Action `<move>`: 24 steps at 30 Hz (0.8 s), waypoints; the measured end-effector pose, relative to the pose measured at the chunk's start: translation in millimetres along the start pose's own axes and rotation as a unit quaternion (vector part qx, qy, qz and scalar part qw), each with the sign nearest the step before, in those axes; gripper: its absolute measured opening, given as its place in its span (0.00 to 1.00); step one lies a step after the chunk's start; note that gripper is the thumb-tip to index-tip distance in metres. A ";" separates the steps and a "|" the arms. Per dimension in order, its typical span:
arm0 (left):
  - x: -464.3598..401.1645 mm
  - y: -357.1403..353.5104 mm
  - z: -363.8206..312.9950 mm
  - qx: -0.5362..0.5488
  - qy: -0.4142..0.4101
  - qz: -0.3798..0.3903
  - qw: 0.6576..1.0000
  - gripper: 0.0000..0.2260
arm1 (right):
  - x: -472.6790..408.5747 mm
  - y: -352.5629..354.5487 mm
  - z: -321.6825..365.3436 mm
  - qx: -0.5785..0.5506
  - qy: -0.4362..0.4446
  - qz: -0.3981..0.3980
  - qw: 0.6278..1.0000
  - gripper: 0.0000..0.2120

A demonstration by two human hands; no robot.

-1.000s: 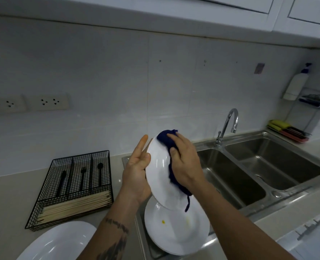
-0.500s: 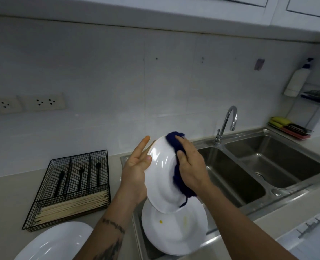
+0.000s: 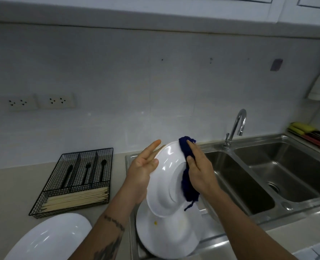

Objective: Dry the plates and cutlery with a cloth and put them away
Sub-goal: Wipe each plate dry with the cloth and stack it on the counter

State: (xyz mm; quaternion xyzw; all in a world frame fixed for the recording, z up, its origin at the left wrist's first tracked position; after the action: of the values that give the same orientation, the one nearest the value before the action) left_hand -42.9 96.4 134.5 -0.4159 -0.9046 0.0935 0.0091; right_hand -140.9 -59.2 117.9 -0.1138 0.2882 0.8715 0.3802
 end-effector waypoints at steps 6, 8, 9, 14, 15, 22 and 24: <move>2.4 -6.6 -12.8 -0.096 -0.010 0.007 0.995 0.23 | -15.9 16.9 4.4 -0.028 0.054 0.047 0.997 0.26; 5.7 -7.3 -21.7 -0.138 -0.024 0.002 0.990 0.22 | -21.7 18.1 9.7 -0.036 0.084 0.069 0.993 0.26; 8.0 -6.9 -26.5 -0.161 -0.034 -0.005 0.986 0.22 | -22.7 17.2 12.1 -0.039 0.095 0.078 0.992 0.26; 21.2 5.0 -46.0 -0.283 -0.063 -0.078 0.954 0.23 | -11.4 4.3 25.3 -0.063 0.132 0.085 0.986 0.26; 24.1 10.1 -45.6 -0.294 -0.068 -0.106 0.947 0.23 | -6.3 0.7 29.0 -0.066 0.142 0.079 0.984 0.26; 55.0 50.0 -18.1 -0.216 -0.104 -0.287 0.927 0.20 | 40.9 -50.6 58.0 0.016 0.239 0.059 0.969 0.28; 59.8 62.1 -6.9 -0.149 -0.080 -0.328 0.930 0.18 | 52.0 -64.6 64.2 0.048 0.264 0.059 0.961 0.27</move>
State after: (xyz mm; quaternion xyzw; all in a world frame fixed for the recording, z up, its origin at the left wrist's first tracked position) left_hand -34.7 182.1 126.7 -0.0842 -0.9918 -0.0173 -0.0948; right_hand -128.2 44.8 121.2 -0.3045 0.4259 0.8164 0.2436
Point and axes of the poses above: each hand's wrist, its own x-axis away from the middle knuckle, its own y-axis out of the back of the hand, z = x × y, the point moved 3 cm from there along -x, towards the middle knuckle, and after that the axes turned 8 degrees about -x, right-handed, at the moved point
